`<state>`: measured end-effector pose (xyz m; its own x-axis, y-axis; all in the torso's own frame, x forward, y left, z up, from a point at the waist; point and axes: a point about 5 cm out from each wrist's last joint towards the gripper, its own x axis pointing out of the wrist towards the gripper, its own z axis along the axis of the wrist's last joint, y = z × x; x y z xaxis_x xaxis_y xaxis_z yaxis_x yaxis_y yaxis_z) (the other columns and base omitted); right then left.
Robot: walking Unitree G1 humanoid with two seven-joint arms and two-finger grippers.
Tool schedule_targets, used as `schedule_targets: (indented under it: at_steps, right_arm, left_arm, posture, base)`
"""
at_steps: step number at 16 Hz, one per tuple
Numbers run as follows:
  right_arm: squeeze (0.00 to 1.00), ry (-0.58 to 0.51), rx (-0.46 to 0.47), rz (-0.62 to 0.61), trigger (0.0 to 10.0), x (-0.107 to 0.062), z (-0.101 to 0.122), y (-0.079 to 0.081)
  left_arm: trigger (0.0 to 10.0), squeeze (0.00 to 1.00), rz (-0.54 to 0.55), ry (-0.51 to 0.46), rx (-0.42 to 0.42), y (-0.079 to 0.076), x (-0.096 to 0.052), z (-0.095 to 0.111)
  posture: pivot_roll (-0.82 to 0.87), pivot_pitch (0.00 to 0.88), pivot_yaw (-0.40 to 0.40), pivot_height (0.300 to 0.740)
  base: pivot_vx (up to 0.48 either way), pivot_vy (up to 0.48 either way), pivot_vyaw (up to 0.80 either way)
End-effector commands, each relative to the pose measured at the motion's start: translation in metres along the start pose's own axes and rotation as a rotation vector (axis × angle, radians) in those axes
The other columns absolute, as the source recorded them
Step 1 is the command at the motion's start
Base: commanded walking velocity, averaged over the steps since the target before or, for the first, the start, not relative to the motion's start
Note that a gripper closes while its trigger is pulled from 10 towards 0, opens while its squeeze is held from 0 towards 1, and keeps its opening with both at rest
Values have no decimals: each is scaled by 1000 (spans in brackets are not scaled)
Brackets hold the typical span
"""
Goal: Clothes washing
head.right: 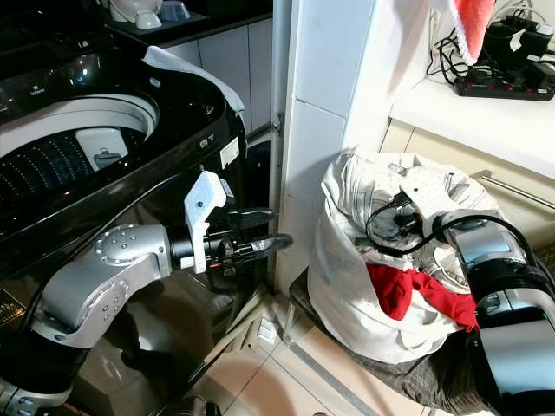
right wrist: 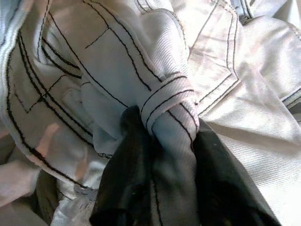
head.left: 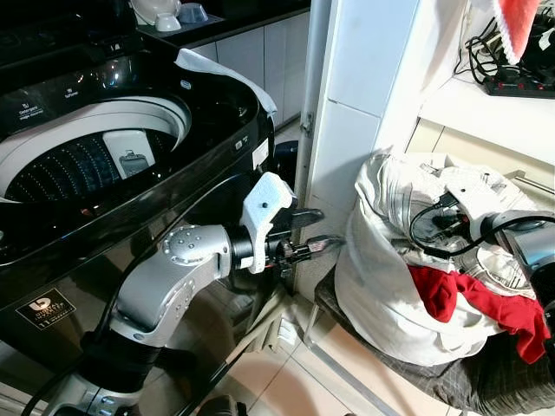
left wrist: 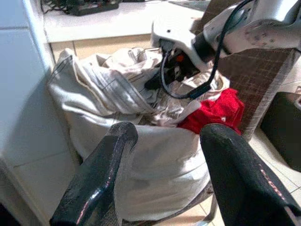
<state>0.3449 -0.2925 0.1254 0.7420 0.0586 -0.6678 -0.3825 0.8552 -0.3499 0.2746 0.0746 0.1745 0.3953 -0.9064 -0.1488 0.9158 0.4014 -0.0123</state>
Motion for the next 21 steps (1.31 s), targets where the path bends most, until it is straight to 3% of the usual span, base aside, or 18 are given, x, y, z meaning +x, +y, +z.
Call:
schedule_targets:
  at_steps: [1, 4, 6, 11, 13, 14, 16, 17, 18, 20, 21]
  right_arm:
    - [0, 9, 3, -16, 0, -3, 0, -7]
    - [0, -8, -13, -18, 0, -7, 6, -11]
    - [0, -70, -7, -25, 0, -22, 22, -26]
    - [0, -533, 183, 74, 0, -96, 92, -63]
    - [0, -940, 252, 201, 0, -161, 147, -71]
    - [0, -1092, 273, 266, 0, -186, 168, -69]
    - [0, -1184, 268, 332, 0, -203, 185, -61]
    - [0, -1251, 260, 415, 0, -216, 199, -49]
    - [0, -1282, 235, 492, 0, -221, 212, -35]
    - [0, -1294, 243, 579, 0, -221, 221, -21]
    - [0, -1265, 270, 717, 0, -211, 229, 5]
  left_arm:
    - [10000, 0, 31, -7, 24, 6, -1, 5]
    - [10000, 0, 81, -26, 36, 11, -1, 7]
    - [10000, 0, 140, -63, 44, 18, -2, 13]
    - [10000, 0, 287, -221, 4, 39, -10, 36]
    - [10000, 0, 430, -392, 49, 58, -23, 66]
    - [10000, 0, 472, -476, 55, 64, -30, 80]
    - [10000, 0, 500, -548, 87, 66, -37, 96]
    - [10000, 0, 528, -644, 96, 69, -46, 115]
    - [10000, 1000, 542, -757, 84, 72, -57, 135]
    - [10000, 1000, 520, -802, 86, 72, -61, 146]
    - [10000, 1000, 471, -817, 91, 69, -54, 152]
  posture:
    - [31, 0, 24, 740]
    - [32, 0, 22, 740]
    - [38, 0, 16, 740]
    - [31, 0, 22, 740]
    - [24, 0, 28, 740]
    - [22, 0, 29, 740]
    - [21, 0, 26, 740]
    - [24, 0, 23, 740]
    - [28, 0, 15, 740]
    - [35, 0, 8, 740]
    - [41, 0, 1, 740]
  base:
    - [0, 0, 0]
    - [0, 0, 0]
    - [0, 0, 0]
    - [0, 0, 0]
    - [0, 0, 0]
    - [0, 0, 0]
    - [0, 0, 0]
    - [0, 0, 0]
    - [0, 0, 0]
    - [0, 0, 0]
    - [0, 0, 0]
